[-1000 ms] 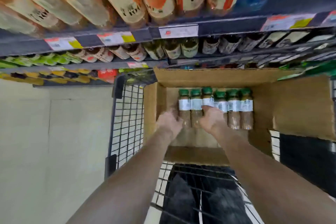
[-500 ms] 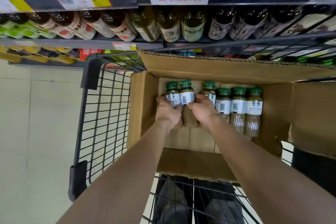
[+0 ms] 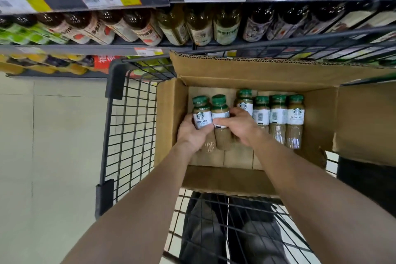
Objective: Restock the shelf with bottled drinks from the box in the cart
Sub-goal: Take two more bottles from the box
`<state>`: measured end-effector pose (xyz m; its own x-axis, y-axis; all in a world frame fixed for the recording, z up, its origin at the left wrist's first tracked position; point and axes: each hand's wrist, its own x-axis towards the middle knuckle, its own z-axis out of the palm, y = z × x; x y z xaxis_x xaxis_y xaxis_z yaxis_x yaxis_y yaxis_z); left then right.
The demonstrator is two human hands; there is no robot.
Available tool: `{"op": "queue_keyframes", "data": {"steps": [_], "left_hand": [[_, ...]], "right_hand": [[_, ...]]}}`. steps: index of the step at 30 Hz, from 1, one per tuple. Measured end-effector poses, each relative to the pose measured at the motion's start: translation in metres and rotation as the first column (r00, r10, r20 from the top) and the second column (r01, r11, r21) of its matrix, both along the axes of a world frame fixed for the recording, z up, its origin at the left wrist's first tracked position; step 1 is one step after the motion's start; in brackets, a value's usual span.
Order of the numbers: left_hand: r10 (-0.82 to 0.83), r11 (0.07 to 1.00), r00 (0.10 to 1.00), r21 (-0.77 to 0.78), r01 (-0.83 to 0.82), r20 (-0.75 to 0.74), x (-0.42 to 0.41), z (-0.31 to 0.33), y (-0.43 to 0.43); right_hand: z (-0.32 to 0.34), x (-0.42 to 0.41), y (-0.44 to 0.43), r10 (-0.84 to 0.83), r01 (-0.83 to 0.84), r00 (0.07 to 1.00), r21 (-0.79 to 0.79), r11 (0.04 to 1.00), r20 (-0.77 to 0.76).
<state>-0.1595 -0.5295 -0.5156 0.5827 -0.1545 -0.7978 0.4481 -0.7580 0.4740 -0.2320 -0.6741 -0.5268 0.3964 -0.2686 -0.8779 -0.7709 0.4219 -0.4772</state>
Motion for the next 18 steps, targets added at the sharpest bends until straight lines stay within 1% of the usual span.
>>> {"op": "queue_keyframes", "data": {"steps": [2,4,7,10,12,17,18], "left_hand": [[-0.021,1.000,0.999,-0.015,0.022,0.029,-0.004,0.018,0.000],[-0.027,0.999,0.998,-0.033,0.029,0.060,-0.010,0.047,-0.003],[-0.078,0.994,0.992,-0.061,0.085,0.103,-0.018,0.093,-0.004],[-0.121,0.983,0.974,-0.115,0.144,0.191,-0.022,0.136,0.003],[-0.147,0.974,0.963,-0.135,0.180,0.224,-0.024,0.166,0.009],[-0.103,0.955,0.949,-0.236,0.177,0.297,-0.038,0.233,0.029],[-0.107,0.953,0.942,-0.237,0.188,0.318,-0.042,0.245,0.034]], "right_hand": [[0.012,-0.013,0.003,-0.015,0.017,0.999,-0.042,0.999,0.040],[0.039,-0.025,0.008,-0.065,0.070,0.996,-0.084,0.994,0.054],[0.088,-0.041,0.017,-0.153,0.164,0.985,-0.162,0.973,0.076],[0.145,-0.052,0.025,-0.160,0.184,0.980,-0.230,0.956,0.119],[0.180,-0.058,0.031,-0.165,0.201,0.975,-0.274,0.941,0.149],[0.250,-0.073,0.060,-0.104,0.187,0.967,-0.366,0.912,0.235],[0.262,-0.077,0.068,-0.100,0.196,0.960,-0.371,0.908,0.261]]}}
